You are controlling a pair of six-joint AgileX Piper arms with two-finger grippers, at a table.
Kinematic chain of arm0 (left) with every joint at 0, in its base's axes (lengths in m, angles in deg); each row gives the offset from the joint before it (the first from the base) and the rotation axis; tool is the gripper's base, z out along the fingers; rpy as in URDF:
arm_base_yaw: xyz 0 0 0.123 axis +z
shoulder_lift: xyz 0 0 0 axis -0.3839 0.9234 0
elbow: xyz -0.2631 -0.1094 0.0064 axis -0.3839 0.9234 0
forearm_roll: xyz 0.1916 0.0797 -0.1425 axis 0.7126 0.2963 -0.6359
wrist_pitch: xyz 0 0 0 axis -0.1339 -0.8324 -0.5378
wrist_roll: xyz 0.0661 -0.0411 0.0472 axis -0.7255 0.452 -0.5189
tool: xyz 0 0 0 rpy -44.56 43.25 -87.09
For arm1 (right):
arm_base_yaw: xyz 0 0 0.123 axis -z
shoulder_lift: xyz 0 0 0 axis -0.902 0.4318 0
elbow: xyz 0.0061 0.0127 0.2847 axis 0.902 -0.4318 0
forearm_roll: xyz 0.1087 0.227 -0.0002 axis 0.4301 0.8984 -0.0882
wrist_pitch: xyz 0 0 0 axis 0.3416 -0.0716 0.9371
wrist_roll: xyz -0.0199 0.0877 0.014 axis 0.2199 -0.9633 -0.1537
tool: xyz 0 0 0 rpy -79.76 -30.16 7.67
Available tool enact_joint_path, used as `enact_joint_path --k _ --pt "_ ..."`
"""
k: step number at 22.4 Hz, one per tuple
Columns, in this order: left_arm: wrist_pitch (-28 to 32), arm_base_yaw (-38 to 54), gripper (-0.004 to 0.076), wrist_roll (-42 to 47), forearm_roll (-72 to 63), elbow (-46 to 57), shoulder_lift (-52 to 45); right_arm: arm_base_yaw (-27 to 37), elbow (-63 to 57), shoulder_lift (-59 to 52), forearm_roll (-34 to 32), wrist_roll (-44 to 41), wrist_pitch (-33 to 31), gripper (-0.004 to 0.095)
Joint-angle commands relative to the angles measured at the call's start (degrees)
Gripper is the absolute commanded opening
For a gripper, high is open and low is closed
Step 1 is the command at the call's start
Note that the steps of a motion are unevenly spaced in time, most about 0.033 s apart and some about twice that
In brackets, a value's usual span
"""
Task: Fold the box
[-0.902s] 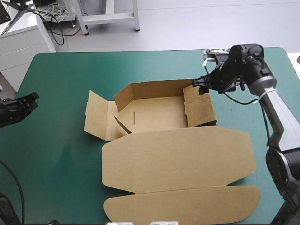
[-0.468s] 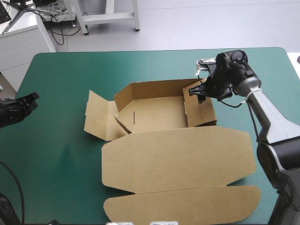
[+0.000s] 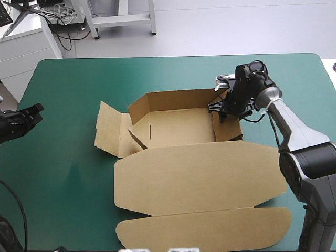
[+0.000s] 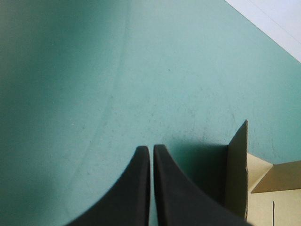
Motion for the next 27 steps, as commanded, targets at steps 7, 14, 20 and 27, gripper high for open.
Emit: enact_joint_path --k 7,14,20,27 --pt "2.37 0.13 0.0007 -0.11 -2.62 -1.44 -1.85 0.11 1.34 -3.27 2.54 1.01 -1.09 -0.0009" --pt "3.30 0.13 0.0007 -1.92 -2.62 -1.44 -1.85 1.41 2.15 -11.35 2.66 2.08 -1.09 -0.0015" --pt "4.70 0.13 0.0007 -3.93 -2.62 -1.44 -1.76 2.42 2.15 -26.80 3.33 5.20 -1.09 -0.0019" --pt "1.38 0.13 0.0009 -9.33 -2.62 -1.44 -1.76 2.42 2.15 -31.20 8.90 6.69 0.21 -0.0020"
